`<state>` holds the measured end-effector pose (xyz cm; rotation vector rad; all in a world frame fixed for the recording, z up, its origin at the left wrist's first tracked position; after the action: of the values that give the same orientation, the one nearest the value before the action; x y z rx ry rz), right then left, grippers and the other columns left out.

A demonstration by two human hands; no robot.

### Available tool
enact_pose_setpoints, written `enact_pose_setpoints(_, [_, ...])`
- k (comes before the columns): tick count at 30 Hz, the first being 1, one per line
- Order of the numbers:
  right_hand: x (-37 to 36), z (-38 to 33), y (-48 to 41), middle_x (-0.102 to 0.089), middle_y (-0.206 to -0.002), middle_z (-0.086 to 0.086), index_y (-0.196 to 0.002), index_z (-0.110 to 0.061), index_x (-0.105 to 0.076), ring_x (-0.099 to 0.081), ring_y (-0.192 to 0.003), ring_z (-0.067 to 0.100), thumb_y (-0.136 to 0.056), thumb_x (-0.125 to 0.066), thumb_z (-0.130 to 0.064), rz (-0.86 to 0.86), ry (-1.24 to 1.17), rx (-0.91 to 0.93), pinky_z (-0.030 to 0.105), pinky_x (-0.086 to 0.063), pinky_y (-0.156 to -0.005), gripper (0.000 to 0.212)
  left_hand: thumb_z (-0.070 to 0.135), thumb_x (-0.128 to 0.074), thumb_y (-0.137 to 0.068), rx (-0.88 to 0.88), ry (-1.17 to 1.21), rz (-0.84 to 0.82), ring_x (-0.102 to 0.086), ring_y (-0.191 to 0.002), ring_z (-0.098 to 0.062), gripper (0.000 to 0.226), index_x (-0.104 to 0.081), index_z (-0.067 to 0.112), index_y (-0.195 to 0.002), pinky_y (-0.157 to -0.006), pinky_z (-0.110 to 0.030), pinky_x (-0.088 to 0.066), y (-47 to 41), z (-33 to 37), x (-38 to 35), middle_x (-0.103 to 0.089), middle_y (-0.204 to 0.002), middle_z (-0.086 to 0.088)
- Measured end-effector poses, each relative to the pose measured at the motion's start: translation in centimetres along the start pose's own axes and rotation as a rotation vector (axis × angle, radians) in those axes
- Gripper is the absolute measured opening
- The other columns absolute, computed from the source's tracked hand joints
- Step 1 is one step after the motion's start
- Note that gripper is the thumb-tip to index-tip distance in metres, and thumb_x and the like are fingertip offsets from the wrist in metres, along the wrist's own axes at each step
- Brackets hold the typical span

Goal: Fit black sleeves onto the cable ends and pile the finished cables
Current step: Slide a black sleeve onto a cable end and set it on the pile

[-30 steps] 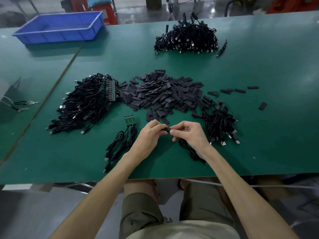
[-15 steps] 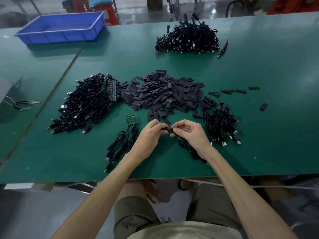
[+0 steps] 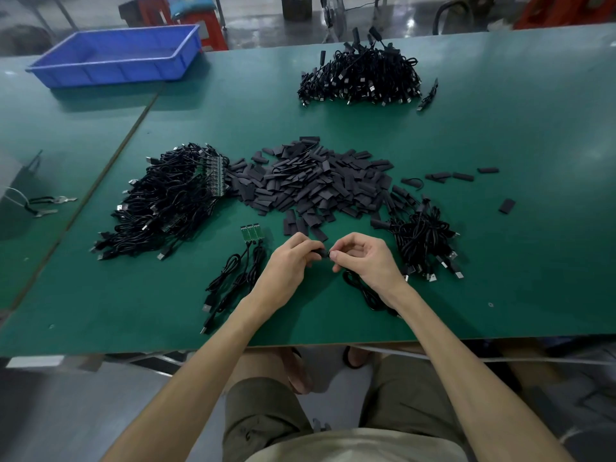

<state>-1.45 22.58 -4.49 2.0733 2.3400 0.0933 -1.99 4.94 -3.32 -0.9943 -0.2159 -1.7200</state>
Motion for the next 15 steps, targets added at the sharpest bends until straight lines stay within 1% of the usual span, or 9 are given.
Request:
enact_pose_setpoints(4, [-0.06, 0.01, -0.01, -0.075, -0.077, -0.001, -0.092, -0.004, -0.073, -0.072, -0.068, 0.017, -0.089, -0.078, -0.004, 0.003, 0.026, 0.003, 0.02, -0.056, -0.073, 0.007, -0.009, -0.049, -0.1, 0.008, -0.005, -0.003, -0.06, -0.093, 0.01, 0.027, -0.066, 0.003, -0.118, -0.08, -0.032, -0.056, 0.0, -0.28, -0.19, -0.056, -0.106, -0.002])
enact_pose_setpoints(7, [0.0, 0.07, 0.02, -0.075, -0.077, 0.0, -0.091, -0.006, -0.073, -0.071, -0.067, 0.017, -0.088, -0.078, -0.005, 0.004, 0.039, 0.004, 0.021, -0.056, -0.073, 0.006, -0.009, -0.049, -0.099, 0.007, -0.006, -0.007, -0.06, -0.093, 0.011, 0.028, -0.066, 0.003, -0.118, -0.08, -0.029, -0.056, 0.02, -0.31, -0.25, -0.055, -0.106, -0.001])
enact_pose_setpoints(9, [0.06, 0.11, 0.02, -0.075, -0.076, 0.0, -0.091, -0.006, -0.073, -0.071, -0.067, 0.017, -0.089, -0.078, -0.006, 0.006, 0.047, 0.006, 0.021, -0.055, -0.073, 0.006, -0.009, -0.051, -0.099, 0.002, -0.004, 0.003, -0.06, -0.092, 0.011, 0.026, -0.066, 0.005, -0.116, -0.08, -0.023, -0.054, -0.04, -0.24, -0.15, -0.054, -0.105, -0.001])
enact_pose_setpoints(11, [0.12, 0.13, 0.03, -0.075, -0.076, 0.001, -0.093, -0.008, -0.073, -0.071, -0.068, 0.017, -0.09, -0.078, -0.01, 0.012, 0.074, 0.019, 0.022, -0.056, -0.074, 0.006, -0.005, -0.055, -0.099, 0.018, 0.007, 0.04, -0.059, -0.089, 0.01, 0.022, -0.068, 0.007, -0.112, -0.077, -0.016, -0.05, -0.21, -0.25, 0.08, -0.055, -0.103, 0.0])
enact_pose_setpoints(13, [0.03, 0.13, -0.01, -0.074, -0.078, 0.003, -0.096, -0.012, -0.073, -0.071, -0.067, 0.017, -0.092, -0.077, -0.016, 0.015, 0.134, 0.041, 0.025, -0.058, -0.076, 0.007, 0.0, -0.059, -0.099, 0.055, 0.008, 0.076, -0.059, -0.087, 0.008, 0.018, -0.07, 0.009, -0.11, -0.076, -0.012, -0.046, -0.41, -0.4, 0.32, -0.056, -0.101, 0.001])
enact_pose_setpoints(15, [-0.04, 0.14, -0.08, -0.074, -0.079, 0.006, -0.095, -0.015, -0.072, -0.069, -0.065, 0.016, -0.093, -0.075, -0.018, 0.019, 0.186, 0.053, 0.027, -0.057, -0.075, 0.005, -0.001, -0.058, -0.099, 0.058, 0.001, 0.074, -0.058, -0.088, 0.012, 0.018, -0.069, 0.007, -0.11, -0.076, -0.01, -0.045, -0.42, -0.42, 0.24, -0.056, -0.099, 0.001])
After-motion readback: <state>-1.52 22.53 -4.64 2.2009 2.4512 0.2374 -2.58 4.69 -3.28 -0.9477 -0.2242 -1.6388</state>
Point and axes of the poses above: each hand's wrist, its own y-axis away from the middle knuckle, its own x-axis out of the back of the hand, z = x × y, the point moved 5 cm from there along -y, towards the middle knuckle
